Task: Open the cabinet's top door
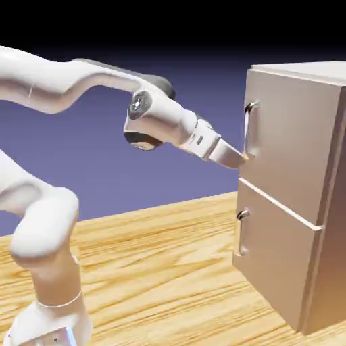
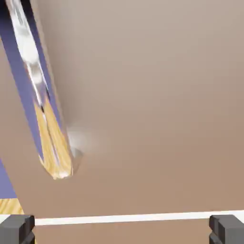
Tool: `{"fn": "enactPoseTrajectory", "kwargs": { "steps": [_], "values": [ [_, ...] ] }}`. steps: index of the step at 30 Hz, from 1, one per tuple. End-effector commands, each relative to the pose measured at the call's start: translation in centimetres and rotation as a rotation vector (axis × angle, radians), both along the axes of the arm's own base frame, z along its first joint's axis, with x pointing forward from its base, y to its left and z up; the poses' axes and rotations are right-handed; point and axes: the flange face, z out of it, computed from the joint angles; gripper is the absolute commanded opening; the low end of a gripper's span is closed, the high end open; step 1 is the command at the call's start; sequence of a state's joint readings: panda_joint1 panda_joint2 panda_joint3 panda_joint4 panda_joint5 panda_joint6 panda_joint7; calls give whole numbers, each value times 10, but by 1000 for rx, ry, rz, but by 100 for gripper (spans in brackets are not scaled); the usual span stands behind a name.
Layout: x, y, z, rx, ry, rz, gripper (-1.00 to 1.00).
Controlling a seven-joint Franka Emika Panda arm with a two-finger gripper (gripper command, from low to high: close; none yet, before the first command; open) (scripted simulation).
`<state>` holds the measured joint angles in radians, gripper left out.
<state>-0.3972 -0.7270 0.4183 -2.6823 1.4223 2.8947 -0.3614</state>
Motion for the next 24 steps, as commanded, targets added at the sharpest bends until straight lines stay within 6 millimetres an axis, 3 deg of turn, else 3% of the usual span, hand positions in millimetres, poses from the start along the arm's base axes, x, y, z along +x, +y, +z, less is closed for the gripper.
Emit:
{"fn": "enactPoseTrajectory", "kwargs": {
  "steps": [1, 24],
  "values": [
    [-1, 1, 0, 1, -13, 1, 0],
    [5, 42, -9, -37, -366, -33, 0]
  ]
}}
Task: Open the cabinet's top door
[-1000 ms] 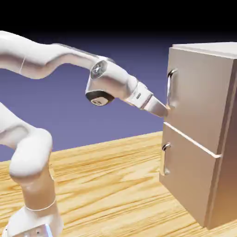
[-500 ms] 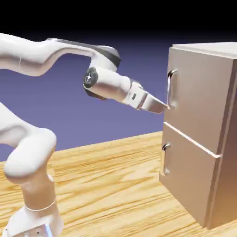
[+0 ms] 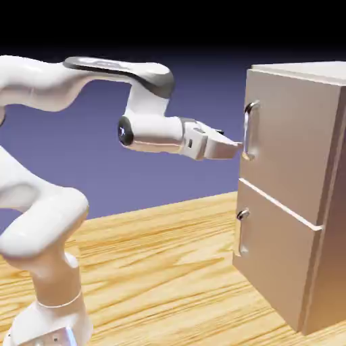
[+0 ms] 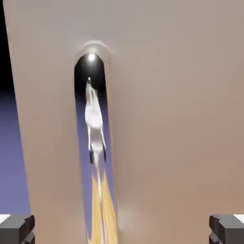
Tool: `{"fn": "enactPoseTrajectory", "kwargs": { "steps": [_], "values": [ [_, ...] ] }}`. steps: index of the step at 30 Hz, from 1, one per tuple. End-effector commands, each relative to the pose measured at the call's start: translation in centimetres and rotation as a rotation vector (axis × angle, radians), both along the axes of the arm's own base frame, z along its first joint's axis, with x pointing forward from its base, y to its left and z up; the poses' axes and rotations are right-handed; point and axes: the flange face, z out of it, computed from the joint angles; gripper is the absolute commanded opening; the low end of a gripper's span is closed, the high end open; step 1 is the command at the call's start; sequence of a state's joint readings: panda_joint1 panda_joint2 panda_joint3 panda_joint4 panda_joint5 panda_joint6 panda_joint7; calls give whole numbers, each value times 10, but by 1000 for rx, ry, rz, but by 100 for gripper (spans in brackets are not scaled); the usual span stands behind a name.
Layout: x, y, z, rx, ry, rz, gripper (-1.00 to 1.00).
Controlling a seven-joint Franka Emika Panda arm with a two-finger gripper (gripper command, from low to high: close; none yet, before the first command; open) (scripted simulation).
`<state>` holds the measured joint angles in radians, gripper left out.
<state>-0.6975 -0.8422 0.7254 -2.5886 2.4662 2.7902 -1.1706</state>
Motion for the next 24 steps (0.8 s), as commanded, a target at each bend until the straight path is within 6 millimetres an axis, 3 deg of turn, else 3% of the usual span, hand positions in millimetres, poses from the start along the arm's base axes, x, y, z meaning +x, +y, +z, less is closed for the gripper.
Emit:
{"fn": "enactPoseTrajectory", "kwargs": {
  "steps": [1, 10, 15, 16, 24],
  "values": [
    [1, 2, -1, -4, -16, -5, 0],
    [13, 22, -9, -43, -141, -64, 0],
    [63, 19, -9, -43, -140, -64, 0],
    [63, 19, -9, -43, -140, -64, -100],
    [50, 12, -10, -40, -141, -10, -100]
  ]
}}
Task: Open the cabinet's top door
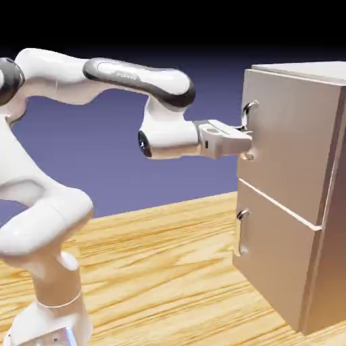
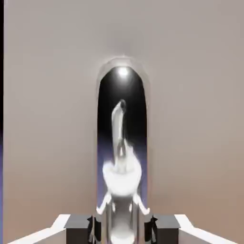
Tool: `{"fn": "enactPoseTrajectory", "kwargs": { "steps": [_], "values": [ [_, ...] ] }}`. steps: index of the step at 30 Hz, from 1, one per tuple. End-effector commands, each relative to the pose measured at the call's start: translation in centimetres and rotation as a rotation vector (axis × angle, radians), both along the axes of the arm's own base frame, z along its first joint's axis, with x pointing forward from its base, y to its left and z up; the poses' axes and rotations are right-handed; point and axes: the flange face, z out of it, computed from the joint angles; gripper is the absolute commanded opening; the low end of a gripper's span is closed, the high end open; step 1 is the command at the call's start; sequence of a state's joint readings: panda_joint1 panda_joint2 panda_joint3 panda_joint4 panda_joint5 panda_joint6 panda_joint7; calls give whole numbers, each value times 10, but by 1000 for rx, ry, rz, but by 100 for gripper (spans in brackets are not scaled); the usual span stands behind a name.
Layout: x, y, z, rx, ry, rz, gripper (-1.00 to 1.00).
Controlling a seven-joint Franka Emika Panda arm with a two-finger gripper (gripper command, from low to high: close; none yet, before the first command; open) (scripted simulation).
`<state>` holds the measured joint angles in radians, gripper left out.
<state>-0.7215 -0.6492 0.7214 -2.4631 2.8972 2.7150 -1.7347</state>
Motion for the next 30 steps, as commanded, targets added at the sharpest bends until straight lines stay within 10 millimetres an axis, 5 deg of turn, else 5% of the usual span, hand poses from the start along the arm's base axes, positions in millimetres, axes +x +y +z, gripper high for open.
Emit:
{"fn": "enactPoseTrajectory", "kwargs": {
  "steps": [1, 16, 30],
  "values": [
    [-3, -1, -1, 14, -2, 3, -100],
    [-72, -55, 0, 15, 0, 300, -100],
    [-122, -126, 0, 15, 2, 595, -100]
  ]
}}
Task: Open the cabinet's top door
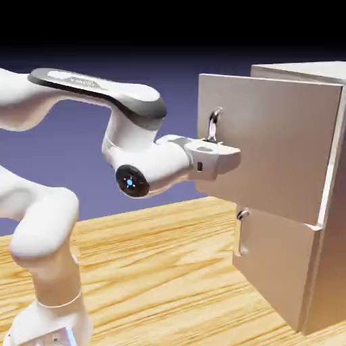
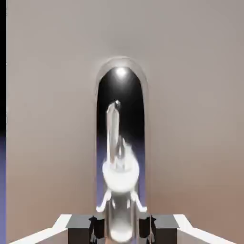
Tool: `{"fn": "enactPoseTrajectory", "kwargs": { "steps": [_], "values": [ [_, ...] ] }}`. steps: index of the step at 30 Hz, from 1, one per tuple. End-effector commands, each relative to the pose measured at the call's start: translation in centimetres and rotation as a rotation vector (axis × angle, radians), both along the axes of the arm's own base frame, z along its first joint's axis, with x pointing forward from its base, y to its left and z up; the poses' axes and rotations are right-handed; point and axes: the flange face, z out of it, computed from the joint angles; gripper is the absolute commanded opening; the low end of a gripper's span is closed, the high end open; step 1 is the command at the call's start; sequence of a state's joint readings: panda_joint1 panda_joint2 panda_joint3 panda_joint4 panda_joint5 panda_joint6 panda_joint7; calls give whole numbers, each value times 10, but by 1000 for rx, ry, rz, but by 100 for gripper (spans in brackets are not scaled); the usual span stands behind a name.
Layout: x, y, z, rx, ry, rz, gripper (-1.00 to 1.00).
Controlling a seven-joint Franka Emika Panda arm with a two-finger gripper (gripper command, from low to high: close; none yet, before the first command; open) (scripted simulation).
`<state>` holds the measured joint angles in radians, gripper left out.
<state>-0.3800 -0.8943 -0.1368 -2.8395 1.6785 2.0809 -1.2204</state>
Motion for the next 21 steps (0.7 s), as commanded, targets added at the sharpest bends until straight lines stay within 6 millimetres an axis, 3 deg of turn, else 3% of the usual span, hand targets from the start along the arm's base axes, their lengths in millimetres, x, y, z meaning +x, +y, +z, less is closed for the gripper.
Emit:
{"fn": "enactPoseTrajectory", "kwargs": {
  "steps": [1, 11, 21],
  "values": [
    [-3, -6, 0, 1, 0, 23, -100],
    [-27, -83, 0, 1, 0, 293, -100],
    [-30, -160, 0, 1, 0, 558, -100]
  ]
}}
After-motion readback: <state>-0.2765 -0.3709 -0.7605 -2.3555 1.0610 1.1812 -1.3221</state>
